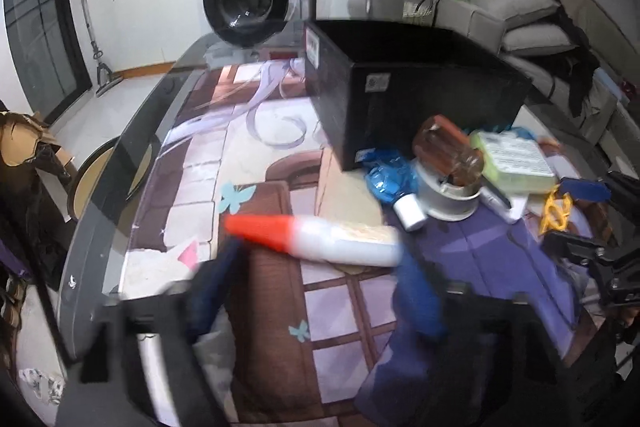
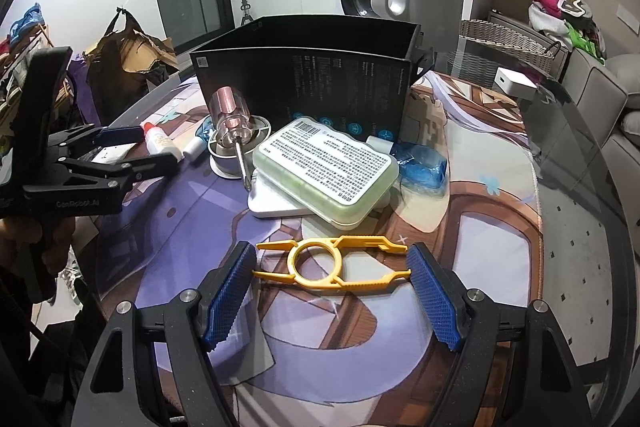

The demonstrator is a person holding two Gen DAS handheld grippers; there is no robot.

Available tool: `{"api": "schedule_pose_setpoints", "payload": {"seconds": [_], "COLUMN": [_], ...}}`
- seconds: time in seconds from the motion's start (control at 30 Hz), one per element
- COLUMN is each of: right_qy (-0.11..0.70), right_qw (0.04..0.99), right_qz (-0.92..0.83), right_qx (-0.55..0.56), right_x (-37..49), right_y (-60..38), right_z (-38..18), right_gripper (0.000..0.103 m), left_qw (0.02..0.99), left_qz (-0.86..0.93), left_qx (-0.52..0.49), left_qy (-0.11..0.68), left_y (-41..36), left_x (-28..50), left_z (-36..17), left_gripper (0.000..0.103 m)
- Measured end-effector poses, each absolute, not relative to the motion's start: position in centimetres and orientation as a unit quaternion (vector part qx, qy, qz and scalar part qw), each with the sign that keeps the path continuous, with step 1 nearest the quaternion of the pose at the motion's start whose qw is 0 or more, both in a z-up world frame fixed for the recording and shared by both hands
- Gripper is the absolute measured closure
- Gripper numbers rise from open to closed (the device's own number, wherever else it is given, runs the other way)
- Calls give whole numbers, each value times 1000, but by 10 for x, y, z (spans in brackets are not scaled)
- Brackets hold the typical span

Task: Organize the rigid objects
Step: 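Reach the left gripper to the white glue bottle and close on it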

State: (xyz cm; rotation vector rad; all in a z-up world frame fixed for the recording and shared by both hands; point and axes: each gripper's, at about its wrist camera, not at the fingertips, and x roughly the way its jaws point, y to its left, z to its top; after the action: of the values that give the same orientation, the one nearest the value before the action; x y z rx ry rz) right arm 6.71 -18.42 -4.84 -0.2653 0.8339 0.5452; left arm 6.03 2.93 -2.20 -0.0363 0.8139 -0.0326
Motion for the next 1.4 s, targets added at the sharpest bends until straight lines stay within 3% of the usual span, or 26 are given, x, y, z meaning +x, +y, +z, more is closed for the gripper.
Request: {"api": "schedule_pose_setpoints", "payload": {"seconds": [0.07,0.2,0.27,0.3,0.57,0.83,1.4], "right_qy": [398,398,397,397,397,398,391], "right_qw": [870,869,870,870,870,870,867], "right_qz": [261,262,263,263,264,262,283], "right_qx": [-128,-130,-130,-130,-128,-126,-123], "right_x": [66,66,66,66,67,68,66], "right_y": [-184,-183,-183,-183,-184,-185,-196], "right_z": [-48,-48,-48,-48,-48,-48,-35], "right_gripper": [24,24,24,24,24,24,24], "left_qw": [918,918,917,917,915,910,890], "left_qz": [-22,-23,-28,-27,-71,-36,-61], "left_qx": [-26,-13,-17,-17,-18,-1,60], "left_qy": [394,395,397,398,397,413,447], "left_y": [30,28,29,30,16,37,39], "left_x": [59,57,57,57,55,59,86], "left_z": [-20,-20,-19,-19,-19,-16,-15], "left_gripper": [52,51,42,32,31,19,17]}}
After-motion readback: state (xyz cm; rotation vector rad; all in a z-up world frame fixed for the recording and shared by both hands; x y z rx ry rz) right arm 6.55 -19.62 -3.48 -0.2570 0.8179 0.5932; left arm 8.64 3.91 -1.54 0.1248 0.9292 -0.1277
